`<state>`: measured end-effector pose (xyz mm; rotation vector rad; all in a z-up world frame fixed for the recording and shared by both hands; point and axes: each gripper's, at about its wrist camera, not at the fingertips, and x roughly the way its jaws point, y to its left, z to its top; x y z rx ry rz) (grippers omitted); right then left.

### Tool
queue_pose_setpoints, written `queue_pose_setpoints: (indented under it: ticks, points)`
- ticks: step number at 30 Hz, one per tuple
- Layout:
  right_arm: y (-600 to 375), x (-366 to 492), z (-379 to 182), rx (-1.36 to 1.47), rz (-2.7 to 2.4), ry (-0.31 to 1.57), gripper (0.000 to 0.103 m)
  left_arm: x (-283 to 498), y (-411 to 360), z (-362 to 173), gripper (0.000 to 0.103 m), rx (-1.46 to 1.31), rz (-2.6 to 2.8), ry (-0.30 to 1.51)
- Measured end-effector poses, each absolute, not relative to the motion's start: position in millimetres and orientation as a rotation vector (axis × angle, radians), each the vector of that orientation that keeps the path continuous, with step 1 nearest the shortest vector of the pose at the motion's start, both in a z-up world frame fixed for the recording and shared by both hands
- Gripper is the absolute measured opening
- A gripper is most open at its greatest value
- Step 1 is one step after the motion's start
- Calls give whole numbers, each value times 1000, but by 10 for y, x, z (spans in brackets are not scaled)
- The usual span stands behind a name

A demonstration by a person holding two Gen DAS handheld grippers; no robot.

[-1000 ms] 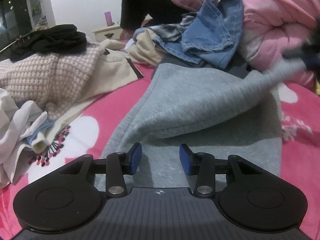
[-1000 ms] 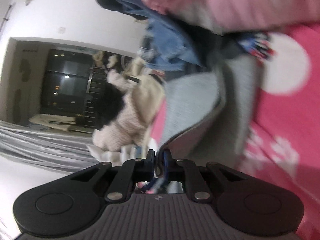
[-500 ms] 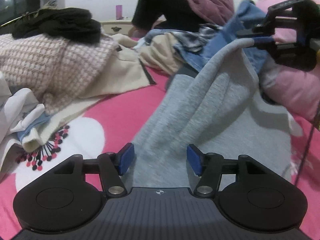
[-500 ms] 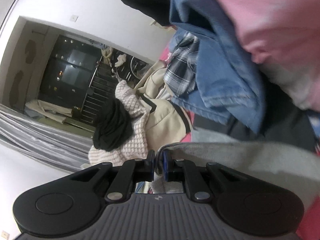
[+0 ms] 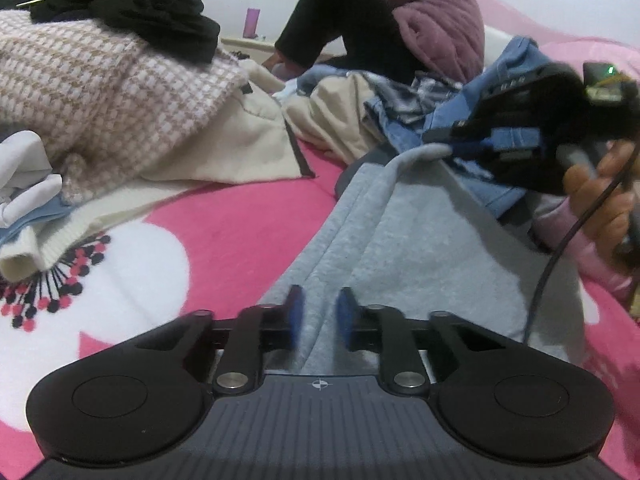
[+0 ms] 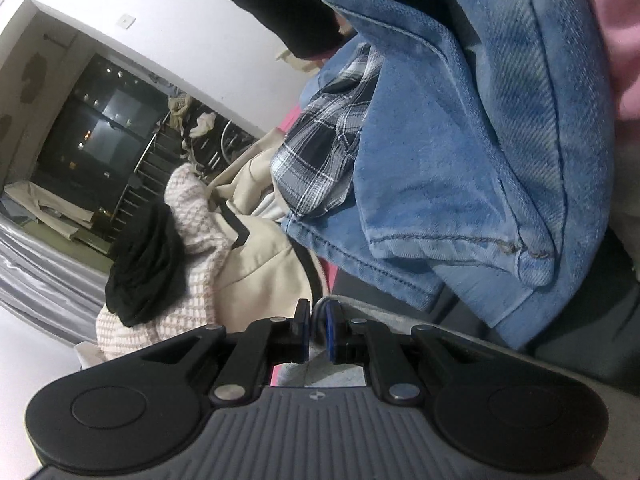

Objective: Fold clothes

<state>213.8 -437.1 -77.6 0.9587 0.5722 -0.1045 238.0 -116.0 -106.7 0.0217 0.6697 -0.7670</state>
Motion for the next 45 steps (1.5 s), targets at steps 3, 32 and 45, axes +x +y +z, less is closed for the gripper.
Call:
queue_pose_setpoints:
  ticks: [3, 32, 45]
  points:
    - [-4307, 2134, -700, 906, -93, 530, 9, 2358, -1125, -997, 5, -11, -757, 647]
    - [-4070, 1375, 83, 582, 151, 494, 43, 2726, 232, -131, 44, -193, -537, 685]
    - [-2662, 1723, 7, 170, 583, 824, 43, 1643, 954, -598, 45, 69, -545, 999]
